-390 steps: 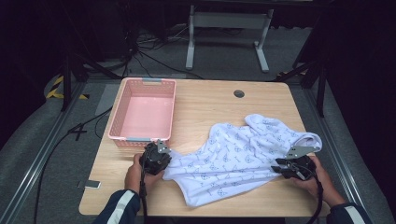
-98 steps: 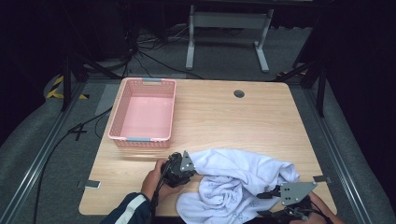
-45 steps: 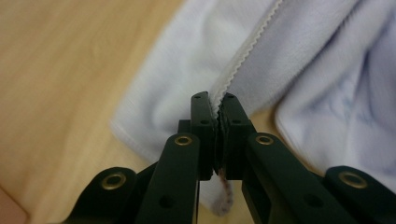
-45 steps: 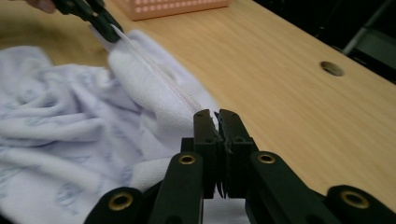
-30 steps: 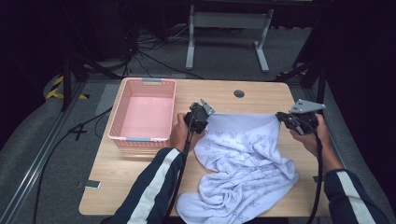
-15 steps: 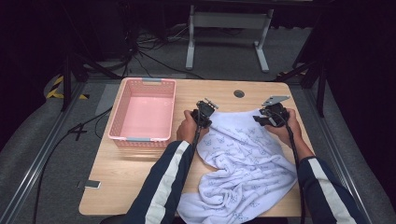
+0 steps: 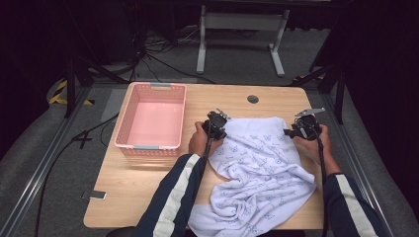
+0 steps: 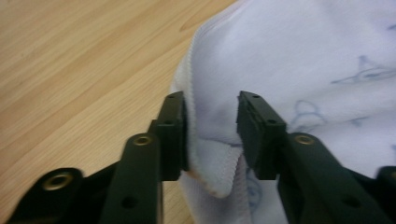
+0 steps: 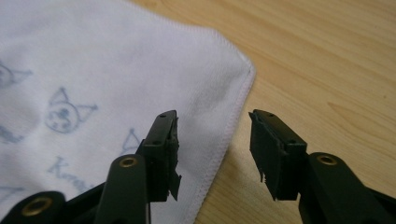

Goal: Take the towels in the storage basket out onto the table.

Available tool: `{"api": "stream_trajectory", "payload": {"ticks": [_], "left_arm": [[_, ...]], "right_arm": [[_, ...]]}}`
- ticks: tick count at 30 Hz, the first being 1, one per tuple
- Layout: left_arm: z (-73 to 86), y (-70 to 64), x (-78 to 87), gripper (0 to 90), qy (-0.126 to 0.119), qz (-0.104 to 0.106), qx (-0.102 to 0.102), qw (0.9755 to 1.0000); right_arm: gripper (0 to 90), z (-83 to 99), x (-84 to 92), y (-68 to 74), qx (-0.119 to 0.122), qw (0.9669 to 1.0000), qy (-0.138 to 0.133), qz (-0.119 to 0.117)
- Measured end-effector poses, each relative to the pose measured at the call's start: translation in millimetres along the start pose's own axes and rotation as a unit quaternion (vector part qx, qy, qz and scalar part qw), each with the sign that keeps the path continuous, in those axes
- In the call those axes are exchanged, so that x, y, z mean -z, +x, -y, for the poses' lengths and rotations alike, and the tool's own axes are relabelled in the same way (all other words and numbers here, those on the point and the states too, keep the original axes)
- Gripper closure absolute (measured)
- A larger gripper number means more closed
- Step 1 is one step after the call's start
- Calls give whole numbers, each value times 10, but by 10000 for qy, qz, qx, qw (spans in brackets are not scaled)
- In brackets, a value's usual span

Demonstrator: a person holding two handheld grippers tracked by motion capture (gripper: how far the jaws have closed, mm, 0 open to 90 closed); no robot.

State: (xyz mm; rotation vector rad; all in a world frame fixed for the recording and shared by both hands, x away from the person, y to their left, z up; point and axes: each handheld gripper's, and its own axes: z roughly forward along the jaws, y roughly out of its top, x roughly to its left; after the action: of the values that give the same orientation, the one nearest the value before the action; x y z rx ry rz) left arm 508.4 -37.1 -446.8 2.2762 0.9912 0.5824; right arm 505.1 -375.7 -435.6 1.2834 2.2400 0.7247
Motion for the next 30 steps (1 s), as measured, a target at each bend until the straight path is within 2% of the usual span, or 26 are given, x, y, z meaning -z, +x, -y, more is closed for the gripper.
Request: {"api": "stream_trajectory", "payload": {"ticks": [2,3,5,7,9,10,11,13,15,16,17,18,20,22,23,24,26,27,28,29,30], "left_arm": [[3,-16,-9,676,106,-86,-174,9998],[11,-8,-34,688,95,-126,-221,9996],[9,10,-81,730,79,-177,-236,9995],[-5,32,-140,733,128,-218,-221,9994],[-21,49,-167,737,93,-223,-183,9995],[-37,69,-191,737,59,-240,-198,9995],[-55,89,-216,736,47,-279,-178,9994],[-120,121,-267,703,63,-405,-107,9991],[-188,142,-278,664,89,-526,-4,9986],[-216,145,-247,648,5,-485,62,9988],[-245,135,-190,626,-104,-361,118,9992],[-268,105,-123,607,-234,-247,125,9993],[-293,25,32,575,-363,-70,-71,9993],[-244,-97,255,554,-549,312,-189,9978],[-199,-151,336,547,-622,438,-260,9968],[-144,-201,410,544,-584,640,-308,9958],[-7,-324,493,558,-457,954,-607,9925],[79,-391,519,586,-478,1103,-696,9903],[151,-441,553,595,-464,1180,-787,9888],[227,-498,582,596,-491,1138,-863,9885],[282,-516,597,597,-513,1222,-815,9878]], "right_arm": [[521,25,-52,0,68,9997,132,173],[520,42,-60,-13,61,9998,109,184],[522,74,-55,-61,-29,9997,37,221],[523,111,-48,-126,-129,9999,-5,98],[523,127,-47,-154,-206,9997,-25,119],[528,142,-49,-182,-295,9994,-70,180],[528,150,-49,-205,-300,9992,-89,244],[524,159,-52,-243,-254,9983,-119,517],[524,158,-53,-284,-356,9977,-79,571],[527,157,-51,-310,-348,9964,-26,776],[522,162,-44,-337,-320,9951,28,934],[519,172,-31,-378,-341,9945,80,991],[503,203,8,-458,-405,9932,194,1079],[478,242,69,-501,-324,9930,258,1105],[477,270,135,-513,-384,9938,120,1037],[477,294,200,-501,-435,9948,-32,917],[463,331,326,-430,-283,9970,-142,709],[461,351,388,-371,-189,9979,-196,585],[460,380,449,-307,-70,9988,-241,430],[461,412,514,-226,-16,9991,-284,323],[464,459,587,-129,122,9992,-329,205]]}}
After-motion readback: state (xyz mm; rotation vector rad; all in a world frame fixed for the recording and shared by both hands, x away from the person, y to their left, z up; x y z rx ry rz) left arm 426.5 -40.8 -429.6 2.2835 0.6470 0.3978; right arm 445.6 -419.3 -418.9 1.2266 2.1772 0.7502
